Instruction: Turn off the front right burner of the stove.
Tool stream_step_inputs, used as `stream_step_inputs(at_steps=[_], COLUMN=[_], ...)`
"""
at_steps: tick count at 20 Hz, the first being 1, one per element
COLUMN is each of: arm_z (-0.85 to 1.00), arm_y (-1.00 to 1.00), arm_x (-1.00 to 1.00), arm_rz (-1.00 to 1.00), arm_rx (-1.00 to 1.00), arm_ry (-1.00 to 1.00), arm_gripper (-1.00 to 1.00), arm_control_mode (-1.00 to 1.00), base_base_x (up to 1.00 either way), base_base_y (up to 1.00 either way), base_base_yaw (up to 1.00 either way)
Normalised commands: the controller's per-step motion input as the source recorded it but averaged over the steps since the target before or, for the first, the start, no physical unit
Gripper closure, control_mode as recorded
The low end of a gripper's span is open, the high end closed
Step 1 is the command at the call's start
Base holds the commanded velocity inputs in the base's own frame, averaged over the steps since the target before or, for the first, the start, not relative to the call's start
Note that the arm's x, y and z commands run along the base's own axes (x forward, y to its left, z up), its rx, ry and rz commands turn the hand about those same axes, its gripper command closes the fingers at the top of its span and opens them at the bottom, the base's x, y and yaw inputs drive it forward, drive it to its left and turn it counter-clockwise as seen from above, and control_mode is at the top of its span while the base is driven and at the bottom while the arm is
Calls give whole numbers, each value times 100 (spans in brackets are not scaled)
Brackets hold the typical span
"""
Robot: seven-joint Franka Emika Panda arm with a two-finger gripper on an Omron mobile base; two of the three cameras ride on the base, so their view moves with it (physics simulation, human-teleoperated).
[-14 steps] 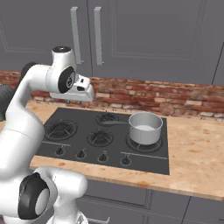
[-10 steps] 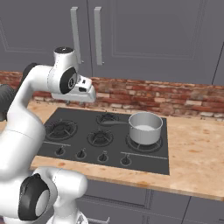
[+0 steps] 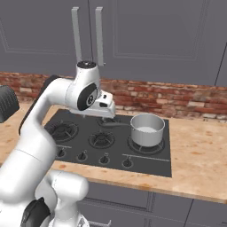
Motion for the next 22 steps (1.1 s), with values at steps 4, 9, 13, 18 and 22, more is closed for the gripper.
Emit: stream_step_inputs(at_steps=[4,9,13,18,22], arm_z=[-11,-2,0,0,-19], arm_y=[-60,-33,-5,-10,-13], arm_x=[-10,-3,-13,-30,-28], arm_rz=[-3,0,24,58,80], arm_rx=[0,0,-1,-5,-12], arm_ry=[-1,0,0,2,2], arm_gripper=[-100,-100,-100,-100,-100], arm_control_mode=[-100,-100,-100,-100,-100], base_base_x=[0,0,0,0,0], base_base_y=[0,0,0,0,0], base_base_yaw=[0,0,0,0,0])
